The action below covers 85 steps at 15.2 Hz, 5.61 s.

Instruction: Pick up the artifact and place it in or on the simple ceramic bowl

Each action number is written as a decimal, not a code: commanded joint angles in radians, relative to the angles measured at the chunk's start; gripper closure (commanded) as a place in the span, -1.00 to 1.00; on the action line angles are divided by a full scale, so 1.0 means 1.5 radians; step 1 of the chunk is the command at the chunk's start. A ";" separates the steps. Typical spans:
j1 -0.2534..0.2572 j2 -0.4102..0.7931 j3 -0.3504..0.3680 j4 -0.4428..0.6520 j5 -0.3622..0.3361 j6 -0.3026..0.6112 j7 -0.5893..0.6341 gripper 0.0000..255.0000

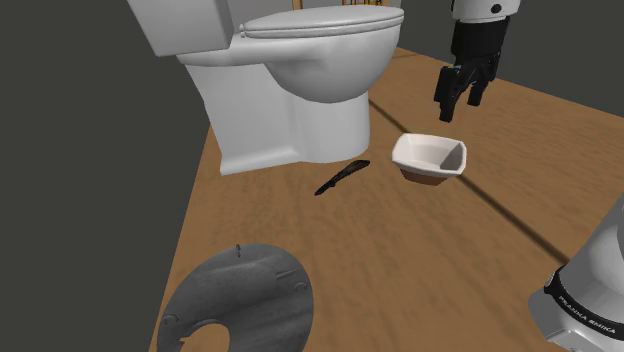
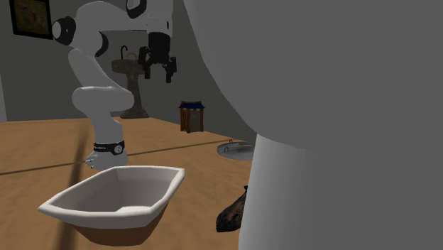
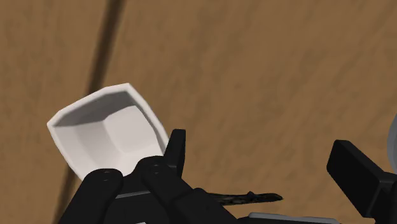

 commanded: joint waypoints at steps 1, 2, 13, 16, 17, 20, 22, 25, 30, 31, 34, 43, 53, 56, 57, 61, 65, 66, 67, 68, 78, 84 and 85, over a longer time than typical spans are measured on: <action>0.000 0.000 0.000 0.000 0.000 0.000 0.000 -1.00; -0.004 0.018 0.009 -0.003 0.007 0.020 0.026 -1.00; -0.054 0.266 0.093 0.034 0.042 0.228 0.303 -1.00; -0.067 0.344 0.106 0.065 0.036 0.274 0.377 -1.00; -0.071 0.370 0.109 0.077 0.033 0.288 0.402 -1.00; -0.081 0.449 0.114 0.117 0.020 0.325 0.474 -1.00; -0.085 0.501 0.114 0.147 0.010 0.347 0.521 -1.00; -0.087 0.578 0.107 0.197 -0.004 0.373 0.588 -1.00; -0.085 0.702 0.083 0.292 -0.018 0.404 0.687 -1.00; -0.084 0.726 0.077 0.313 -0.019 0.408 0.705 -1.00; -0.083 0.797 0.059 0.377 -0.018 0.418 0.754 -1.00; -0.084 0.938 0.027 0.499 -0.006 0.442 0.831 -1.00; -0.082 0.965 0.026 0.499 -0.008 0.469 0.832 -1.00; -0.082 0.965 0.026 0.499 -0.008 0.469 0.832 1.00; -0.082 0.965 0.026 0.499 -0.008 0.469 0.832 1.00; -0.082 0.966 0.026 0.501 -0.008 0.468 0.832 1.00; -0.082 0.965 0.026 0.499 -0.008 0.469 0.832 1.00; -0.083 0.959 0.026 0.499 -0.008 0.463 0.832 1.00; -0.083 0.952 0.027 0.498 -0.007 0.458 0.832 1.00; -0.083 0.946 0.027 0.497 -0.007 0.452 0.832 1.00; -0.086 0.890 0.030 0.502 -0.002 0.391 0.830 1.00; -0.087 0.860 0.032 0.512 0.000 0.352 0.829 1.00; -0.087 0.856 0.032 0.515 0.001 0.345 0.829 1.00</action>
